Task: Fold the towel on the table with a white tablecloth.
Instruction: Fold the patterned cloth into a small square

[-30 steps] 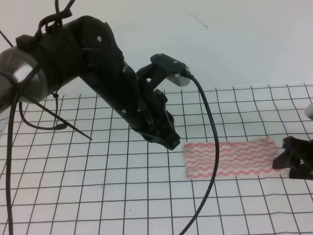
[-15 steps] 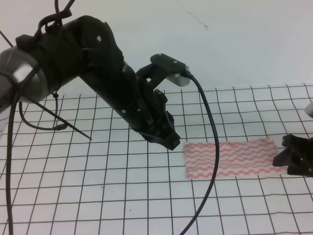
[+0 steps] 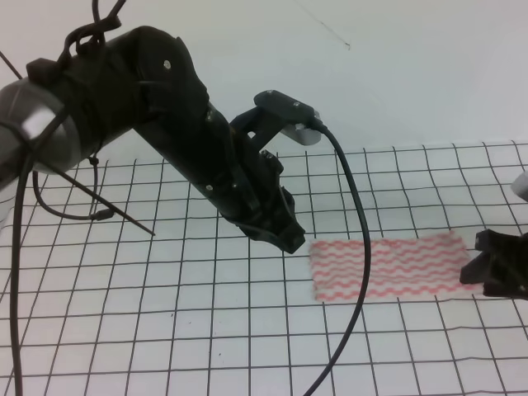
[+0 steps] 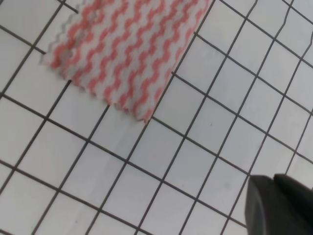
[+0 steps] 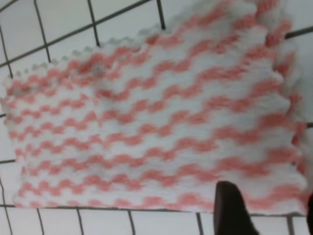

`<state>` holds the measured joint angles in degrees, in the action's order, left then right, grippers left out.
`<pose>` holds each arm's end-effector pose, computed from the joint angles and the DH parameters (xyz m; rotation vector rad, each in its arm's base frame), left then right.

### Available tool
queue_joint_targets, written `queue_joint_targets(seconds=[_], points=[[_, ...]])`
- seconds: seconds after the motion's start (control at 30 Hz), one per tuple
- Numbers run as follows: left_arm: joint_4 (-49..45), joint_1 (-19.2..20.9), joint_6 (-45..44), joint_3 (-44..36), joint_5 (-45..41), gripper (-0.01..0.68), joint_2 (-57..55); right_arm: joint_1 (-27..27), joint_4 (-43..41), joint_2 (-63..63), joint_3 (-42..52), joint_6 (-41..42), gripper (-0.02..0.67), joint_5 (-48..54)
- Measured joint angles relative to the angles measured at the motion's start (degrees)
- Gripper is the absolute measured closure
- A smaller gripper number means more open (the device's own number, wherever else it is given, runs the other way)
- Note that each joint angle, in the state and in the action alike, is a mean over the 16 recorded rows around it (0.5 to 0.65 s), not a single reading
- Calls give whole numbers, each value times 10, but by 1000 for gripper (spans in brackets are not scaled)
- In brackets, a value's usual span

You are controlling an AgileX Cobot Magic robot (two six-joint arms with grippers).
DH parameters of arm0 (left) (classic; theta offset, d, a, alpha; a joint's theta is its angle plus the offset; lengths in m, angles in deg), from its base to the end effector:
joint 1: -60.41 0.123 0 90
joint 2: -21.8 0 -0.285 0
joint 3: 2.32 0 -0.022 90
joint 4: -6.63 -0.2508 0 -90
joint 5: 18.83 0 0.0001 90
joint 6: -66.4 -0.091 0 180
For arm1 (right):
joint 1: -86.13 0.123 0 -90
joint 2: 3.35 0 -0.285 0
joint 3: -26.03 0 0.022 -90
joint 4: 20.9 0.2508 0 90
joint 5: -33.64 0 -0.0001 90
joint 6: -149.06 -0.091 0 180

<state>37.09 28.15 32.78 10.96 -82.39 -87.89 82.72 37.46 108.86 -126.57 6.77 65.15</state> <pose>0.2993 -0.2378 0.3109 1.2903 2.3795 -0.7099 0.3201 0.0216 0.1348 0.3434 2.7032 0.6964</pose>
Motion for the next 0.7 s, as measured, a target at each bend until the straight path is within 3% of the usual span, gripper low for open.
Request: queue_joint_targets(seconds=[0.7], points=[[5, 0, -2, 0, 0, 673, 0, 0, -25, 8, -1, 4, 321, -11]])
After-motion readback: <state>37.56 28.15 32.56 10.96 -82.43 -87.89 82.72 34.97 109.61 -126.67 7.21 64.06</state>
